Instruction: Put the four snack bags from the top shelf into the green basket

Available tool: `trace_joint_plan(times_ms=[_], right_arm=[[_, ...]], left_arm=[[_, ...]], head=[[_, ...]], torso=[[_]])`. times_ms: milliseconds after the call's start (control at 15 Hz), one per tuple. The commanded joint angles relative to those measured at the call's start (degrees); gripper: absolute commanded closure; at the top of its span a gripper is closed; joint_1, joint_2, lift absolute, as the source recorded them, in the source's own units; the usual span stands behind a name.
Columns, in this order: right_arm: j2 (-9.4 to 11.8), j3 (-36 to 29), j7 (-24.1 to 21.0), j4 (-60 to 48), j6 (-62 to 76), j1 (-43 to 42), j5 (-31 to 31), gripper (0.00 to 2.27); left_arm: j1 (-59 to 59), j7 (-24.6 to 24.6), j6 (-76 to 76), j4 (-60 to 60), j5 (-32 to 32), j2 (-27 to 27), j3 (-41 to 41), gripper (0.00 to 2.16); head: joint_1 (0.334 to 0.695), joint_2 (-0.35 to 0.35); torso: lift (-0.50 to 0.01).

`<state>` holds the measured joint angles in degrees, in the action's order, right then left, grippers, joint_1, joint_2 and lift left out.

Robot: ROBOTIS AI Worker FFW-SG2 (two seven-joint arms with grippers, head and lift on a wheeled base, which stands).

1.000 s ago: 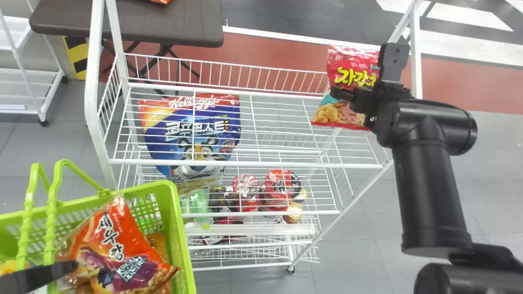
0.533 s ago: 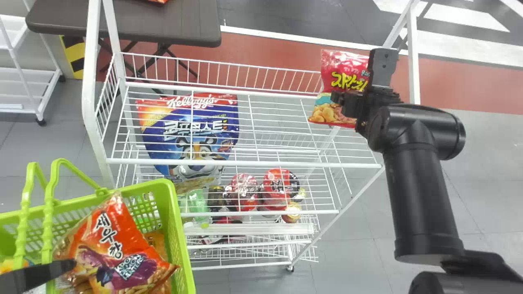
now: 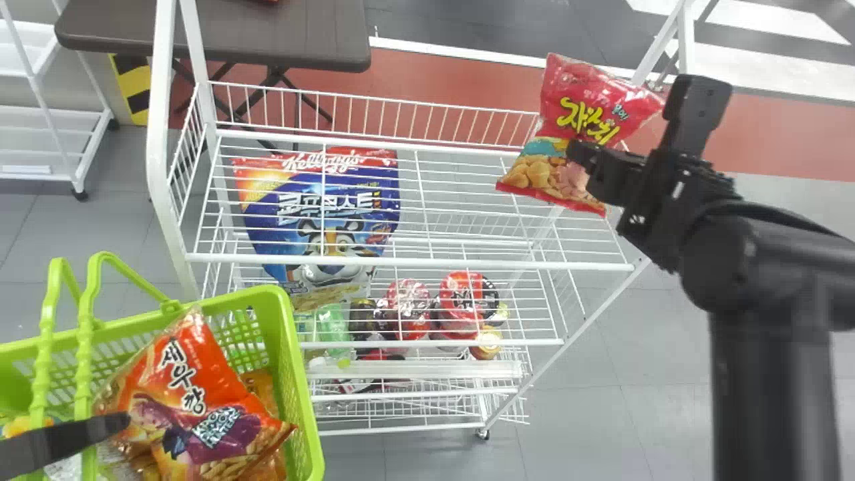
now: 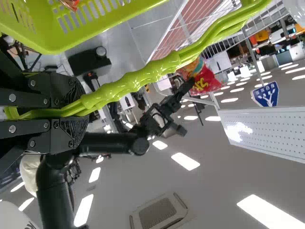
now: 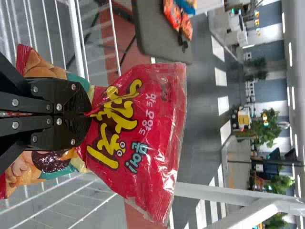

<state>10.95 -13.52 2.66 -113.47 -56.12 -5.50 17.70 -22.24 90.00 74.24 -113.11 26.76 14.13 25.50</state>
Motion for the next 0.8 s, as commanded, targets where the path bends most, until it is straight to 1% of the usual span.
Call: trace_joint_plan(times_ms=[0,133,267,333,400,600,667,733], right_arm=[[1.09,-0.45,0.24,-12.21,-10.46,6.29,9.10,2.25],[1.09,1.39,0.33,-19.60,-15.91,10.51,14.99,2.25],[0.57,5.17,0.15,-23.38,-19.95,12.53,18.68,2.25],[0.13,6.23,0.15,-24.25,-21.88,12.97,22.55,2.25],[-0.05,7.19,0.15,-24.69,-23.12,13.32,25.45,2.25],[-0.58,12.29,-0.11,-26.72,-24.70,13.76,28.44,2.25],[-1.19,14.49,-0.11,-27.07,-24.87,13.32,29.14,2.25],[-1.90,16.07,-0.11,-27.77,-24.87,13.05,29.40,2.25]], left_arm=[[-0.70,0.57,0.43,-0.36,0.22,-0.33,1.74,2.15],[-0.61,0.57,0.43,-0.80,0.22,-0.51,1.66,2.15],[-0.26,0.57,0.43,-1.32,0.13,-0.86,1.13,2.15],[-0.08,0.57,0.43,-1.76,0.04,-1.21,1.13,2.15],[0.09,0.57,0.61,-2.03,0.04,-1.21,0.60,2.15],[0.71,0.57,1.49,-4.40,-0.40,-1.65,-0.54,2.15],[0.71,0.57,2.01,-5.19,-1.01,-1.74,-0.72,2.15],[0.89,0.57,2.01,-5.54,-1.54,-2.00,-0.98,2.15]], head=[[0.695,-0.199],[0.695,-0.127],[0.695,-0.063],[0.695,-0.026],[0.695,0.038],[0.695,0.140],[0.695,0.192],[0.695,0.218]], torso=[[0.000],[0.000],[0.000],[0.000],[0.000],[0.000],[0.000],[0.000]])
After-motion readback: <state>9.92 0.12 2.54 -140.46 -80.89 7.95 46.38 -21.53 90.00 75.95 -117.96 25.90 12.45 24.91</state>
